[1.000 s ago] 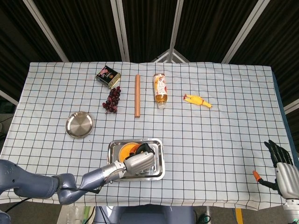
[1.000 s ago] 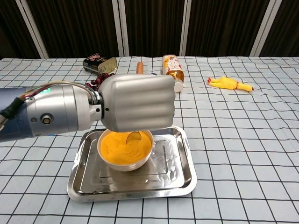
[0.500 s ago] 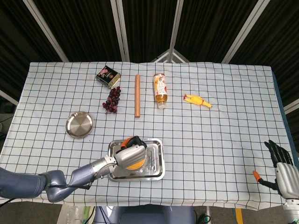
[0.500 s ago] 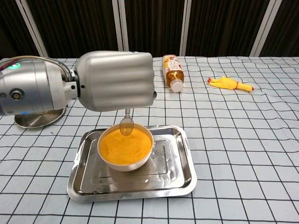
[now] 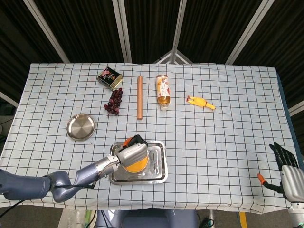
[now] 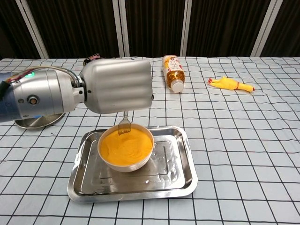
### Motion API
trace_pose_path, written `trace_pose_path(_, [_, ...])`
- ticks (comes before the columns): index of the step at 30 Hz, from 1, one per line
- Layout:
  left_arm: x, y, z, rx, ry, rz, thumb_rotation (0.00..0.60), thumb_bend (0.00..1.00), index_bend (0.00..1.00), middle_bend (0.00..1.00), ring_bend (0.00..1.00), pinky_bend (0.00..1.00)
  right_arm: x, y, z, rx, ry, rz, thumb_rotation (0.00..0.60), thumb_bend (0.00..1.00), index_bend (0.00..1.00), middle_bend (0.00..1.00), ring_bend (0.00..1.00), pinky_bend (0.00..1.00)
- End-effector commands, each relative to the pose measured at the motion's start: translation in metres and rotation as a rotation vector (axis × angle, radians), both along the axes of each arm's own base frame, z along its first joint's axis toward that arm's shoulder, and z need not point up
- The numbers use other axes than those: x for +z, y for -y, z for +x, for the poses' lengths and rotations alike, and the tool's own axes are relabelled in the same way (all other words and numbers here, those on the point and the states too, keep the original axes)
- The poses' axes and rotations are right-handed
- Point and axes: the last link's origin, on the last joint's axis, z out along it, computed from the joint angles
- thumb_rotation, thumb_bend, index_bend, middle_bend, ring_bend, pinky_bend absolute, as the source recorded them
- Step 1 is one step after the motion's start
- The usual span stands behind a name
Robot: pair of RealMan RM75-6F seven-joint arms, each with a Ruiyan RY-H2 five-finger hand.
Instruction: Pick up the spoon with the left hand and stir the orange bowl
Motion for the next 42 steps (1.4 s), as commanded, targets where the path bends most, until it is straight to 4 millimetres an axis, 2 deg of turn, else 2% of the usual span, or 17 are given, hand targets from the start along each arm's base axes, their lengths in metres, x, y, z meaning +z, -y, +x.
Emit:
trace_pose_path(1, [-0.004,0.003,0.000,-0.004,-0.001,-0.012,0.600,0.59,0.81,1.00,1.00,1.00,0.000,0.000,0.000,0.000,0.000,0.001,0.600,0.34,0.00,0.00,0.00,0.00])
trace_pose_path(15, [-0.009,0.022,0.011,-0.006,0.075,-0.090,0.600,0.59,0.81,1.00,1.00,1.00,0.000,0.000,0.000,0.000,-0.004,-0.002,0.600,0.34,0.00,0.00,0.00,0.00])
trace_pose_path(34, [0.003,0.030,0.016,-0.008,0.120,-0.113,0.600,0.59,0.81,1.00,1.00,1.00,0.000,0.000,0.000,-0.003,-0.004,0.001,0.600,0.34,0.00,0.00,0.00,0.00])
trace_pose_path(42, [0.008,0.040,0.016,-0.009,0.132,-0.154,0.600,0.59,0.81,1.00,1.00,1.00,0.000,0.000,-0.001,-0.007,-0.004,-0.001,0.600,0.34,0.00,0.00,0.00,0.00])
